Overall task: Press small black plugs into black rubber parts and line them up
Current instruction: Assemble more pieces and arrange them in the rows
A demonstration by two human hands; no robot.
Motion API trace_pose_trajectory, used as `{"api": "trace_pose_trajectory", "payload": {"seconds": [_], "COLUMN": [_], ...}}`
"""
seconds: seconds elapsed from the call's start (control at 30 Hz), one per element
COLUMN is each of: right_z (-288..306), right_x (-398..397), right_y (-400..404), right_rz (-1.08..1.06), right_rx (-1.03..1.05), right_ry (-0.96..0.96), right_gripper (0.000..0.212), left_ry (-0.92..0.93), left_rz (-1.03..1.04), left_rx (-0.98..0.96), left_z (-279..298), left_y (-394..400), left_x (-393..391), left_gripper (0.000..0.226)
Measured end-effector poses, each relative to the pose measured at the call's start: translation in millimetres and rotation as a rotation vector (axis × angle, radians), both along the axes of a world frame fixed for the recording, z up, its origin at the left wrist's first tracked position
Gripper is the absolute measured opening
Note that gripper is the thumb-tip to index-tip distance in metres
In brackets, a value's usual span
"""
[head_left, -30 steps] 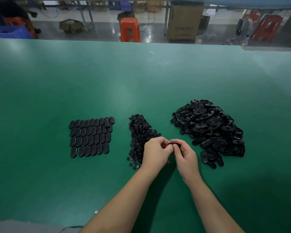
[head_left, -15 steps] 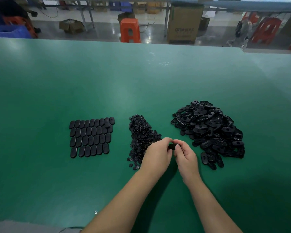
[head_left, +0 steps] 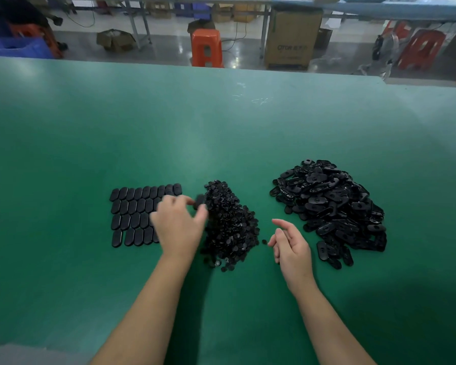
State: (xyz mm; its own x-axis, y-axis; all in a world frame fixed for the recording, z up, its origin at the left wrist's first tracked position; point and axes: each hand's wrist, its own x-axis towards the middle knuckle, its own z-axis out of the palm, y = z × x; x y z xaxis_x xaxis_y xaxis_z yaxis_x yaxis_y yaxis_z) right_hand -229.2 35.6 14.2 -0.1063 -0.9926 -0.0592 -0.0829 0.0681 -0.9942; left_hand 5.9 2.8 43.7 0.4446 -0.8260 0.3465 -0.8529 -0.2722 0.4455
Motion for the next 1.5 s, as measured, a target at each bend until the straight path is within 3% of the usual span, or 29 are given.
{"api": "trace_pose_trajectory", "payload": {"seconds": [0.17, 0.43, 0.6, 0.7, 0.83, 1.0, 1.5], "right_z": [-0.2, -1.3, -0.4, 0.0, -0.2, -1.6, 6.3], "right_x": [2.2, 3.2, 3.5, 3.7, 3.1, 2.6, -0.4], "right_y": [0.3, -1.0, -1.8, -2.1, -1.8, -1.6, -3.5], "right_rz": [-0.019, -0.026, -0.027, -0.030, -0.021, -0.014, 0.082], "right_rx": [-0.004, -0.001, 0.001, 0.006, 0.005, 0.021, 0.064], "right_ry": [0.039, 0.065, 0.085, 0.082, 0.092, 0.098, 0.212], "right_gripper": [0.023, 0.023, 0.022, 0.021, 0.021, 0.024, 0.024], "left_ry": [0.080, 0.076, 0.062, 0.078, 0.170, 0.192, 0.261], "left_rz": [0.319, 0.350, 0.309, 0.279, 0.033, -0.231, -0.187], "left_rx": [0.135, 0.205, 0.262, 0.169, -0.022, 0.020, 0.029], "left_z": [-6.5, -12.4, -15.7, -13.7, -7.6, -14.2, -38.6], "left_y": [-13.8, -35.7, -41.1, -37.0, -23.6, -2.6, 18.0], "left_x": [64.8, 81.4, 79.6, 72.8, 47.7, 3.2, -17.1], "left_gripper": [0.034, 0.035, 0.041, 0.033, 0.016, 0.016, 0.020]}}
